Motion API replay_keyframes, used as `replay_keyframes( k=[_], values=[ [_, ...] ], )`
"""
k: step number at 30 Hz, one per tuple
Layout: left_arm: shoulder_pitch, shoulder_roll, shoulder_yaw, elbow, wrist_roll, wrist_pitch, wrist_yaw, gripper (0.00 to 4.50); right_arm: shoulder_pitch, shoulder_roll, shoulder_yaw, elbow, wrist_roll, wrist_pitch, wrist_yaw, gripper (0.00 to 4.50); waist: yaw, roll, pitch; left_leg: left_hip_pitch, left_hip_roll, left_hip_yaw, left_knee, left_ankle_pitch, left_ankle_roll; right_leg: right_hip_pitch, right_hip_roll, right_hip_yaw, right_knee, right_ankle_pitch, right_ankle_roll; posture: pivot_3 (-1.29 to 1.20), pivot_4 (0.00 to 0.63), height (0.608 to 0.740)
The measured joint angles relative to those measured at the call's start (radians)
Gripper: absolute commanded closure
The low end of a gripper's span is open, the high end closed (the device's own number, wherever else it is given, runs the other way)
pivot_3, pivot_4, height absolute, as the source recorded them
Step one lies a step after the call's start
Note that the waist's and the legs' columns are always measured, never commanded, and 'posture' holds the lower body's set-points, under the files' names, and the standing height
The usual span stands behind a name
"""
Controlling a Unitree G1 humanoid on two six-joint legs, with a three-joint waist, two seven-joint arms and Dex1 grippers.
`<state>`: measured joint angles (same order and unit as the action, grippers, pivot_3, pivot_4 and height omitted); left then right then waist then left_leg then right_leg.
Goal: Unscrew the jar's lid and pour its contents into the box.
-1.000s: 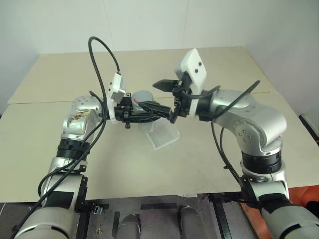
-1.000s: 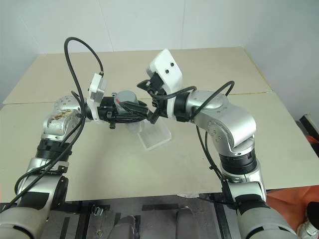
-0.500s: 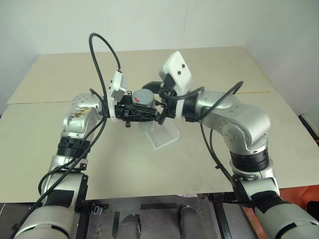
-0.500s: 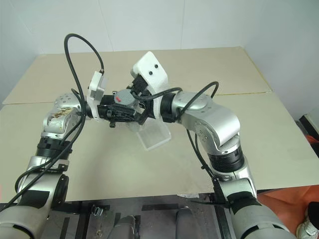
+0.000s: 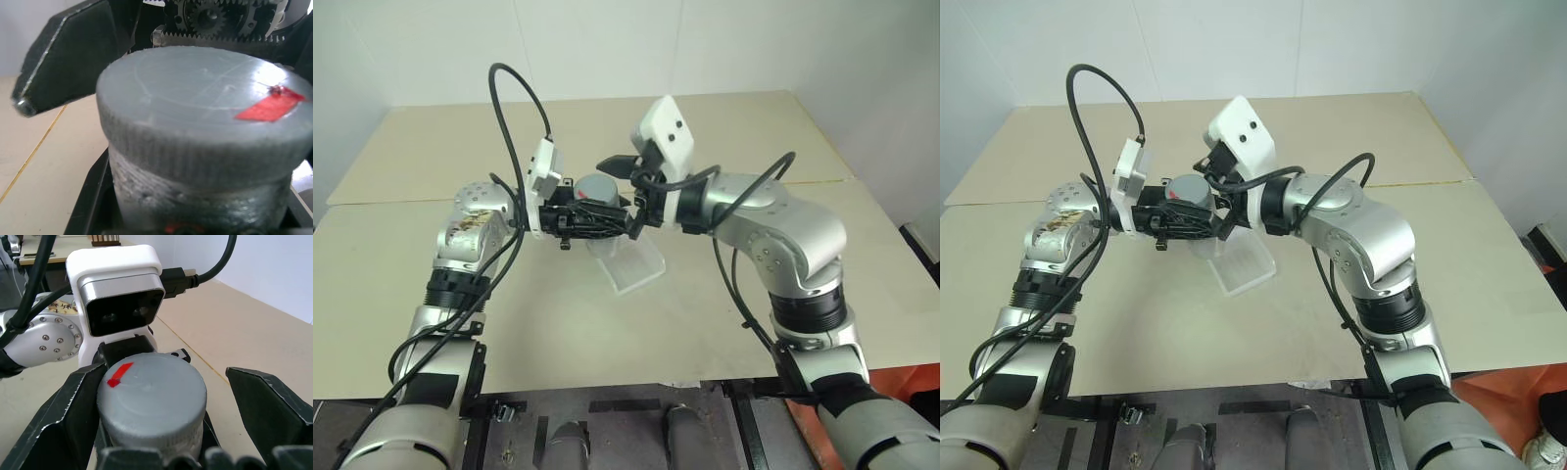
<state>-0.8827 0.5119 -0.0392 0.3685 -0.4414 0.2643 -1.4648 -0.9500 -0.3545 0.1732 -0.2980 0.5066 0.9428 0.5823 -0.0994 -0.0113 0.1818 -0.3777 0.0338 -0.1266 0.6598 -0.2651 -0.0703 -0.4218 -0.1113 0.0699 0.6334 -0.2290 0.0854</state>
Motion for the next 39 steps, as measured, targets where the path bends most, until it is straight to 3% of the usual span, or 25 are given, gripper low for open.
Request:
replay_keyframes(
  k=[5,9,18,25,39],
  values=[
    [0.019,0.039,0.017,-0.001,-0.002,0.004,0.0,2.54,0.028,-0.063,-0.008,-0.005,0.029,-0.008,0.026,0.06,0.0,0.0,0.0,0.0,0.0,0.0,0.0,0.0,0.0,0.0,0.0,0.0,0.0,0.0,0.0,0.0,0.15,0.74],
    [0.044,0.071,0.025,-0.027,-0.018,0.004,-0.033,2.54,0.033,-0.135,-0.137,0.051,0.0,-0.009,-0.02,0.06,0.01,0.0,0.0,-0.001,0.0,0.0,0.0,0.0,0.0,0.0,0.0,0.0,-0.001,0.0,0.0,0.0,0.15,0.74],
    [0.048,0.064,0.023,-0.044,-0.031,0.004,-0.031,2.54,0.073,-0.152,-0.158,0.018,0.029,-0.012,0.008,0.06,0.001,0.0,0.0,-0.001,0.0,0.0,0.0,0.0,0.001,0.0,0.0,0.0,-0.001,0.0,0.0,0.0,0.15,0.74],
    [0.027,0.016,0.014,-0.007,-0.028,0.0,-0.017,2.54,0.062,-0.118,-0.165,-0.11,0.146,0.03,0.02,0.06,0.002,0.0,0.0,-0.001,0.0,0.0,0.0,0.0,0.0,0.0,0.0,0.0,-0.001,0.0,0.0,0.0,0.15,0.74],
    [-0.009,-0.034,-0.002,0.021,-0.012,-0.006,-0.024,2.54,-0.016,0.001,0.006,0.005,0.043,-0.033,0.008,0.06,0.001,0.0,0.0,-0.001,0.0,0.0,0.0,0.0,0.0,0.0,0.0,0.0,-0.001,0.0,0.0,0.0,0.15,0.74]
  ],
)
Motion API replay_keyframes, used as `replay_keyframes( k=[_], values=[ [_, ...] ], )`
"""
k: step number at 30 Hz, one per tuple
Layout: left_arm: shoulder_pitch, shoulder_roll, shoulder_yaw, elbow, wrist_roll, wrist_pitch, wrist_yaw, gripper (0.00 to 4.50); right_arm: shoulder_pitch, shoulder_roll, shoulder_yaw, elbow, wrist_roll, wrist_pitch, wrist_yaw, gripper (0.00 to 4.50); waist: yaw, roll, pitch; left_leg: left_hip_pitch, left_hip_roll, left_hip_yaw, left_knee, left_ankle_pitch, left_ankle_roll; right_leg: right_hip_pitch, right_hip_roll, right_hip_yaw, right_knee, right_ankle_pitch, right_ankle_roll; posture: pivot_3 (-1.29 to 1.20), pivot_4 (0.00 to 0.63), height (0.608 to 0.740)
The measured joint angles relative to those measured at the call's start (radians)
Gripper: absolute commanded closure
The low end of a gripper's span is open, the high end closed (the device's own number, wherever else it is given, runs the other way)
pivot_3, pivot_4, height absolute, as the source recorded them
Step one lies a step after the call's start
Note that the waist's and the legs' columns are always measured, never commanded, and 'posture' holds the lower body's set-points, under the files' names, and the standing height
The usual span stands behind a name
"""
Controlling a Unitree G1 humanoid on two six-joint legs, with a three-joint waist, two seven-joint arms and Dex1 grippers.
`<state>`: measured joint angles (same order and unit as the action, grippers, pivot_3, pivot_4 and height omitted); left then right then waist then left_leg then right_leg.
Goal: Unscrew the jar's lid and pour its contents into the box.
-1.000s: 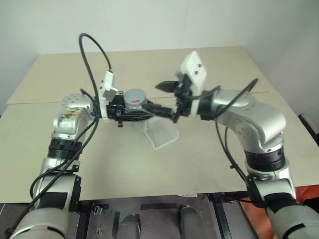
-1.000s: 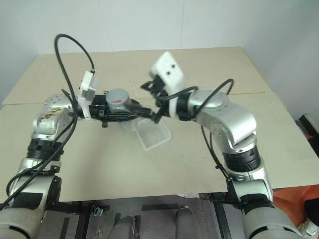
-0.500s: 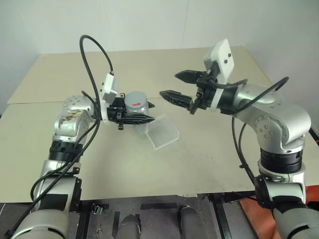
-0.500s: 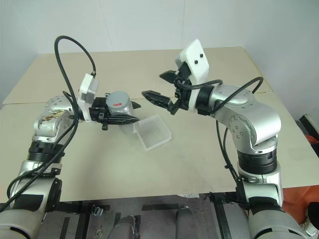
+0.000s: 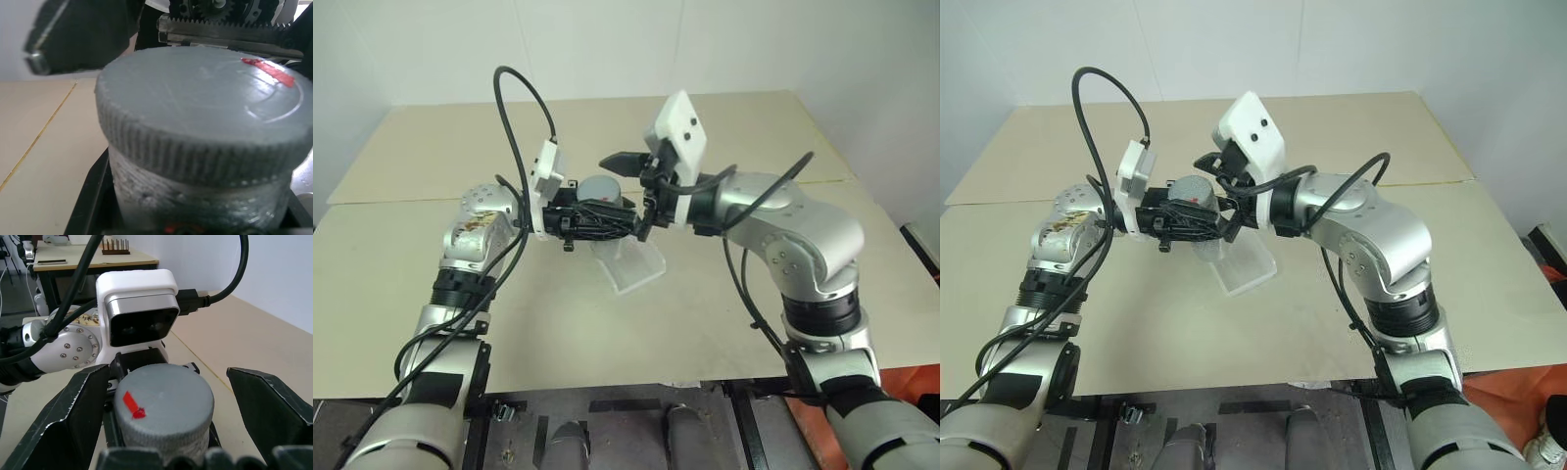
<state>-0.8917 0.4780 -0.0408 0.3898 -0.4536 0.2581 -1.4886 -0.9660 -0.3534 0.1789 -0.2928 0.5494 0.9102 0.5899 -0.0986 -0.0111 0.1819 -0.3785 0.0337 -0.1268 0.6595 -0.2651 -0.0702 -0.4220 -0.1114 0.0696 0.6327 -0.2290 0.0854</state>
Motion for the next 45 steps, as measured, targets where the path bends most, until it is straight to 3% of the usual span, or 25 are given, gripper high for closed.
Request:
replay_keyframes(
  k=[12,25,30,45],
  values=[
    [0.005,0.013,0.0,-0.008,0.0,0.002,0.006,2.54,-0.009,0.028,0.012,0.079,-0.051,-0.057,0.046,0.06,0.0,0.0,0.0,0.0,0.0,0.0,0.0,0.0,0.0,0.0,0.0,0.0,0.0,0.0,0.0,0.0,0.15,0.74],
    [0.007,0.034,0.006,-0.007,0.002,0.007,0.025,2.54,0.043,-0.083,-0.035,0.026,0.004,-0.059,0.087,0.06,0.0,0.0,0.0,0.0,0.0,0.0,0.0,0.0,0.0,0.0,0.0,0.0,0.0,0.0,0.0,0.0,0.15,0.74],
    [0.012,0.049,0.018,-0.016,0.0,0.007,-0.001,2.54,0.063,-0.159,-0.147,0.053,-0.01,-0.059,0.04,0.06,0.006,0.0,0.0,0.0,0.0,0.0,0.0,0.0,0.0,0.0,0.0,0.0,0.0,0.0,0.0,0.0,0.15,0.74],
    [0.023,0.025,0.016,0.0,0.003,-0.001,-0.009,2.54,0.103,-0.169,-0.158,-0.053,0.056,-0.012,0.06,0.06,0.002,0.0,0.0,0.0,0.0,0.0,0.0,0.0,0.0,0.0,0.0,0.0,0.0,0.0,0.0,0.0,0.15,0.74]
  ],
)
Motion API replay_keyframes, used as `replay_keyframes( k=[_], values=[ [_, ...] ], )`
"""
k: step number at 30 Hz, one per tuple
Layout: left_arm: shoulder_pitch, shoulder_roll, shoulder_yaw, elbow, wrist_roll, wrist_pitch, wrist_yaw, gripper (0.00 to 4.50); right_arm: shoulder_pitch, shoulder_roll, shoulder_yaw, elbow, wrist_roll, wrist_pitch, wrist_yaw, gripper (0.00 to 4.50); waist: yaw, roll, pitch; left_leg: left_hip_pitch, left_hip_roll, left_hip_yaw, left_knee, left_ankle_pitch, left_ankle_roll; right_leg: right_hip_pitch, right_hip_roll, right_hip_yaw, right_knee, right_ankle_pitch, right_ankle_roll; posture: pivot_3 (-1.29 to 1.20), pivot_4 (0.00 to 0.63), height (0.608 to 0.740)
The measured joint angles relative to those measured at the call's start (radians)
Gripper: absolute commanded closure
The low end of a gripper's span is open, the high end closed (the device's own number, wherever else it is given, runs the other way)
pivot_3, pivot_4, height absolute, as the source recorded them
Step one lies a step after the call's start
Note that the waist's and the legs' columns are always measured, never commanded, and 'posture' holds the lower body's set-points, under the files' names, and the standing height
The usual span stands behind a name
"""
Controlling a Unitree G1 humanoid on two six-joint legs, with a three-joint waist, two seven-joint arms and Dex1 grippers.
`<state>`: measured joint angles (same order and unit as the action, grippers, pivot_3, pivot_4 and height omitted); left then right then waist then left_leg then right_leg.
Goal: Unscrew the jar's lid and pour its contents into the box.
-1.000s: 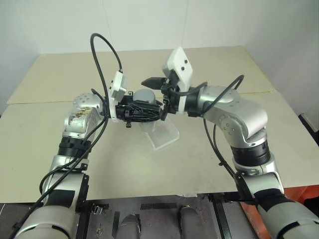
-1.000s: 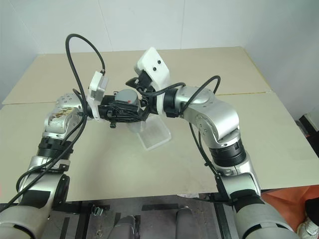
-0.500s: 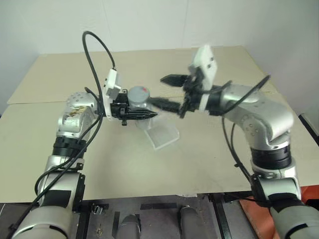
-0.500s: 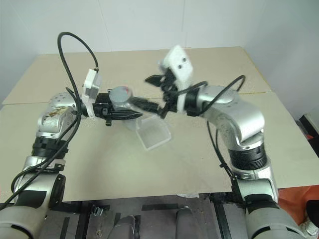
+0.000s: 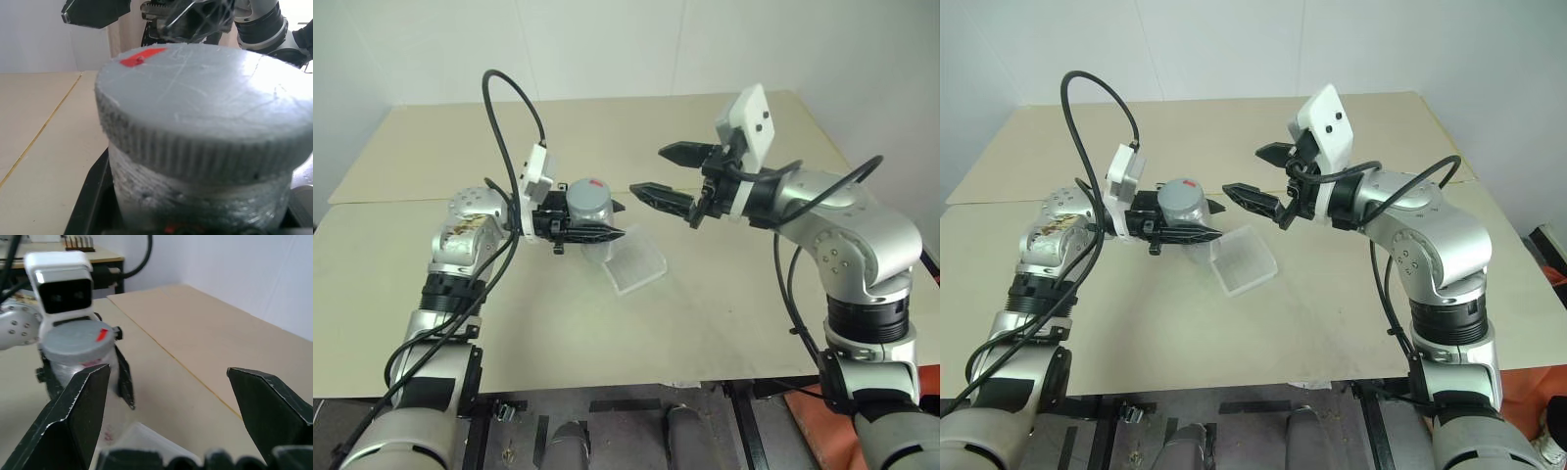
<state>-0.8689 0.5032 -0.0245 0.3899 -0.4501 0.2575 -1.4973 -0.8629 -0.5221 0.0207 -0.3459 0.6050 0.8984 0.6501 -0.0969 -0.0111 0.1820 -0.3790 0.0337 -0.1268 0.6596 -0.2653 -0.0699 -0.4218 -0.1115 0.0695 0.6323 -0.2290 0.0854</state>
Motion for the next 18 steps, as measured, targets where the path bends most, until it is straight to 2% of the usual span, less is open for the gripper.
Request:
replay_keyframes(
  k=[10,18],
  values=[
    [-0.028,-0.025,0.0,0.022,0.017,-0.021,-0.003,2.54,-0.047,0.09,0.081,-0.054,0.018,0.018,-0.027,0.06,-0.002,0.0,0.0,0.0,0.0,0.0,0.0,0.0,0.0,0.0,0.0,0.0,0.001,0.0,0.0,0.0,0.15,0.74],
    [-0.028,-0.024,0.0,0.019,0.017,-0.021,-0.006,2.54,-0.078,0.154,0.15,0.022,-0.048,0.008,-0.052,0.06,-0.001,0.0,0.0,0.0,0.0,0.0,0.0,0.0,0.0,0.0,0.0,0.0,0.0,0.0,0.0,0.0,0.15,0.74]
  ],
)
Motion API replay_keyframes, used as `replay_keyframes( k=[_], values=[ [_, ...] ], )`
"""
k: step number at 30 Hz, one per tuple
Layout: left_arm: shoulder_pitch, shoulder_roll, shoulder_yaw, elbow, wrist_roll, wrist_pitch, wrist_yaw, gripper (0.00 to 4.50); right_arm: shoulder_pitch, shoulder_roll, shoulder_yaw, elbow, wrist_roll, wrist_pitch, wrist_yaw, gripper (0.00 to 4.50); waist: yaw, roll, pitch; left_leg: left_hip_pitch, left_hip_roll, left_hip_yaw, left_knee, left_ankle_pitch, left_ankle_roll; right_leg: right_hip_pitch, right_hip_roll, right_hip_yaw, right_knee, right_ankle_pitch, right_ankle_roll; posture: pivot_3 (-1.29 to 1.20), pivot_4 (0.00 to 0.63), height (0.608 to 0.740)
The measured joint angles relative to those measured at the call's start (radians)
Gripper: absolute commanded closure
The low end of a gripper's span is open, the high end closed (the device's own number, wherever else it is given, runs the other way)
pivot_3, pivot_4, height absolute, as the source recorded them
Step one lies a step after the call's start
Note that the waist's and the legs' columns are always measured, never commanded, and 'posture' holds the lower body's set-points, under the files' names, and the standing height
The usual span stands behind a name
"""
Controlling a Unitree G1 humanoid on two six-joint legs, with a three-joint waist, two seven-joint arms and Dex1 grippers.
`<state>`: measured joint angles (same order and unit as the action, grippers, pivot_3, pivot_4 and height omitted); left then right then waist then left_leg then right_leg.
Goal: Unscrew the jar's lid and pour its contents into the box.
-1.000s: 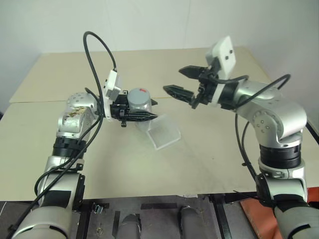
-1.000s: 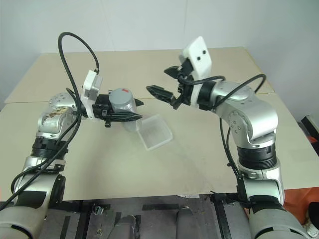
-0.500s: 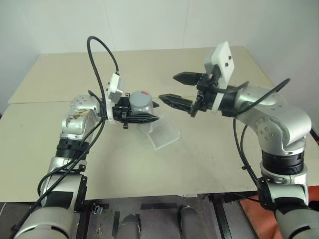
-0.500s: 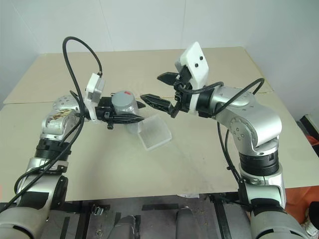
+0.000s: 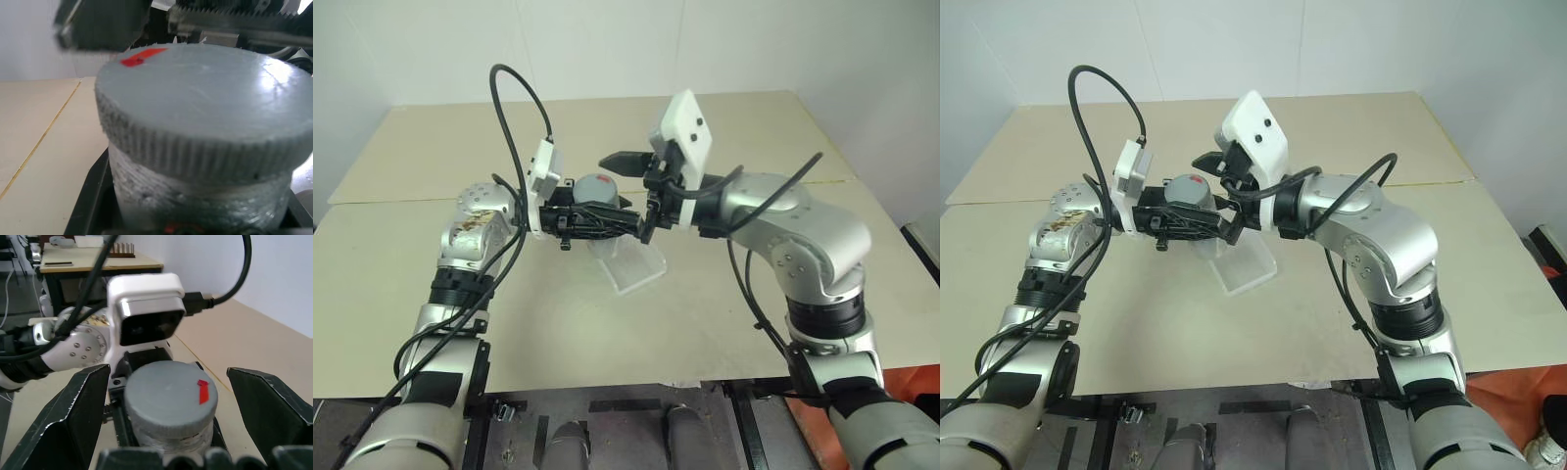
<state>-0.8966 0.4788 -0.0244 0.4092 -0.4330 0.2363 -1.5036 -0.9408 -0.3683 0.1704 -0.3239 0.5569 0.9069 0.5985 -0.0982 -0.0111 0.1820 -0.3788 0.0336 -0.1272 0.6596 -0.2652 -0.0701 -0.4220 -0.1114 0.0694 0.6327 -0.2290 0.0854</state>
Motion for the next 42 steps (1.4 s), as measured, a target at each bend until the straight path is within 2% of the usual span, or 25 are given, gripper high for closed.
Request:
replay_keyframes(
  k=[13,31,42],
  values=[
    [0.018,0.005,0.001,-0.02,0.0,0.009,0.019,2.54,-0.032,0.046,0.021,0.097,-0.064,-0.051,0.021,0.06,-0.001,0.0,0.0,0.0,0.0,0.0,0.0,0.0,0.0,0.0,0.0,0.0,0.0,0.0,0.0,0.0,0.15,0.74],
    [0.02,0.037,0.007,-0.017,0.0,0.012,0.027,2.54,0.029,-0.115,-0.059,0.022,-0.005,-0.026,0.045,0.06,0.001,0.0,0.0,0.0,0.0,0.0,0.0,0.0,0.0,0.0,0.0,0.0,0.0,0.0,0.0,0.0,0.15,0.74],
    [0.027,0.038,0.004,-0.027,-0.001,0.012,0.007,2.54,0.052,-0.149,-0.097,0.037,-0.021,-0.023,0.02,0.06,0.001,0.0,0.0,0.0,0.0,0.0,0.0,0.0,0.0,0.0,0.0,0.0,0.0,0.0,0.0,0.0,0.15,0.74]
  ],
)
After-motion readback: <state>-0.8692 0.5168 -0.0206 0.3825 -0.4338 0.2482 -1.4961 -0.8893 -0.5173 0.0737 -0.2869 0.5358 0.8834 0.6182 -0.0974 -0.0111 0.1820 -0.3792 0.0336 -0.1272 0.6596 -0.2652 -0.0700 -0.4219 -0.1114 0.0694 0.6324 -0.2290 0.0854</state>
